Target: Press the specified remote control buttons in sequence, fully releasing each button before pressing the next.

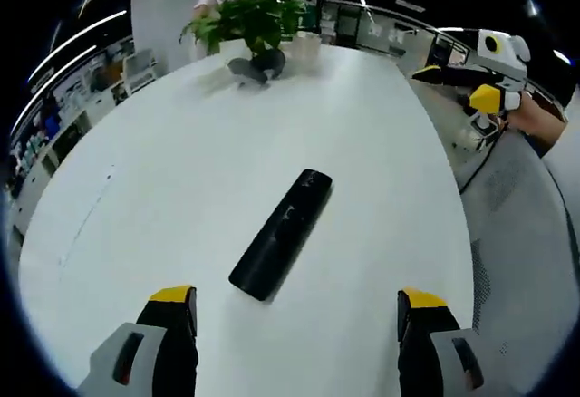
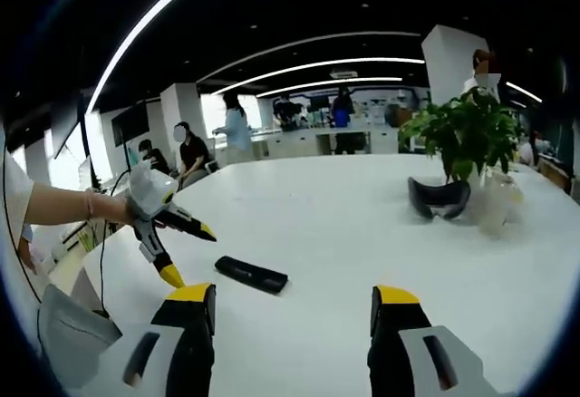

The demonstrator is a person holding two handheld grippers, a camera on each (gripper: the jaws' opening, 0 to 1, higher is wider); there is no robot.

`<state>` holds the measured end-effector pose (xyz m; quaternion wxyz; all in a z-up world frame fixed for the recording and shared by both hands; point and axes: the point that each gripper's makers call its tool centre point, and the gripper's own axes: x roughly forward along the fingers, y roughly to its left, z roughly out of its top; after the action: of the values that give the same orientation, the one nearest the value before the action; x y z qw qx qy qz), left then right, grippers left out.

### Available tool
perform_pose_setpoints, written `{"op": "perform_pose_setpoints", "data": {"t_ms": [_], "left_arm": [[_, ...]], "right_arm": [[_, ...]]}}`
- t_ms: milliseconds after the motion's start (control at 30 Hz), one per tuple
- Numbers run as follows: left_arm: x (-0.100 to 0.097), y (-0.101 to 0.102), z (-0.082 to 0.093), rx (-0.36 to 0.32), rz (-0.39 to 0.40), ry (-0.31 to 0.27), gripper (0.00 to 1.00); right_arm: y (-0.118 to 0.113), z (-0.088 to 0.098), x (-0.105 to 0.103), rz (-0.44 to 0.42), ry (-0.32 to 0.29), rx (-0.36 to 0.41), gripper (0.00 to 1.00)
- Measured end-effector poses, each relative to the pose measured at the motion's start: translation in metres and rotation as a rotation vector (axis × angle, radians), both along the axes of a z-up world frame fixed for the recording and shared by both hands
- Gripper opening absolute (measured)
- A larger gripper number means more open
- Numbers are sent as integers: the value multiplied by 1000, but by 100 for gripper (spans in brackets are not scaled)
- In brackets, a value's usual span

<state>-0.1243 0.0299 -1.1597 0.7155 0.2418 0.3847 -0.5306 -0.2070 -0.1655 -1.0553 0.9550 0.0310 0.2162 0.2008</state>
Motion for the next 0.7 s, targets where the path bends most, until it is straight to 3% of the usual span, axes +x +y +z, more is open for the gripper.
{"op": "perform_pose_setpoints", "data": {"t_ms": [300, 700], "left_arm": [[11, -5, -9, 71, -95, 23, 93], [14, -15, -27, 134, -179, 45, 83]], "right_arm": [[0, -2, -2, 11, 3, -6, 64], [-7, -1, -5, 17, 3, -4, 54]]}}
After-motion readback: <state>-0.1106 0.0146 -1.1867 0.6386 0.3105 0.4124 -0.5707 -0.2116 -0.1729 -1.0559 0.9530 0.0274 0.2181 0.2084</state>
